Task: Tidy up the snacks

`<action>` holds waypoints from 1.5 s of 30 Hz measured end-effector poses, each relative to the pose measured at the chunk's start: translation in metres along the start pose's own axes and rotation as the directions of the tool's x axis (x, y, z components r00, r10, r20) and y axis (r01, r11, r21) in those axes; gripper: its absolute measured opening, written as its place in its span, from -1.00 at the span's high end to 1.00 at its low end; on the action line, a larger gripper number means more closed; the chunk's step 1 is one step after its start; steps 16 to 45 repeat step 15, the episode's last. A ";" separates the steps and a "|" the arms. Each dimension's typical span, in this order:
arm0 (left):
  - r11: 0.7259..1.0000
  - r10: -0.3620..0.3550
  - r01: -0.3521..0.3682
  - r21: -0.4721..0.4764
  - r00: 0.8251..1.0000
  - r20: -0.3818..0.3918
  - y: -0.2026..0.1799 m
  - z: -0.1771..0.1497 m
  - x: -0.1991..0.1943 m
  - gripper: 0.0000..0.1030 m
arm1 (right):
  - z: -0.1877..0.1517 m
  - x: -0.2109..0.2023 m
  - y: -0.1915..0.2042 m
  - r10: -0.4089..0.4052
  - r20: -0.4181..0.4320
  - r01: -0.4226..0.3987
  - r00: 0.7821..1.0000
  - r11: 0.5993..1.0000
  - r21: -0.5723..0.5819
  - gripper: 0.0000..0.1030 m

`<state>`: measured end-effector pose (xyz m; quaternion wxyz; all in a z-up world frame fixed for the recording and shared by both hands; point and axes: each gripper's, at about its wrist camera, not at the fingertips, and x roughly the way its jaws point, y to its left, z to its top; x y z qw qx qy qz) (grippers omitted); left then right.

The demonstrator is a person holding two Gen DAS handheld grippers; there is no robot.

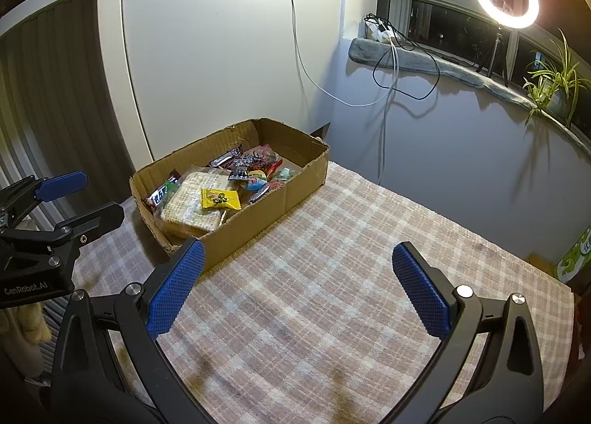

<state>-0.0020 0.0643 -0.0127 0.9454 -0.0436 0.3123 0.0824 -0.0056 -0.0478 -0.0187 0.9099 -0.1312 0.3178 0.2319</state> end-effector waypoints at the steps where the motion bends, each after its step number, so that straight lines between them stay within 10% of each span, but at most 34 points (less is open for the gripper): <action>1: 1.000 0.000 0.000 0.000 1.000 0.000 0.000 0.000 0.000 -0.60 | -0.001 0.000 0.000 0.000 -0.001 0.000 1.000 1.000 0.001 -1.00; 45: 1.000 0.001 -0.001 0.004 1.000 -0.003 -0.001 -0.003 0.001 -0.60 | -0.005 0.006 0.003 -0.003 -0.026 0.003 1.000 1.000 -0.006 -1.00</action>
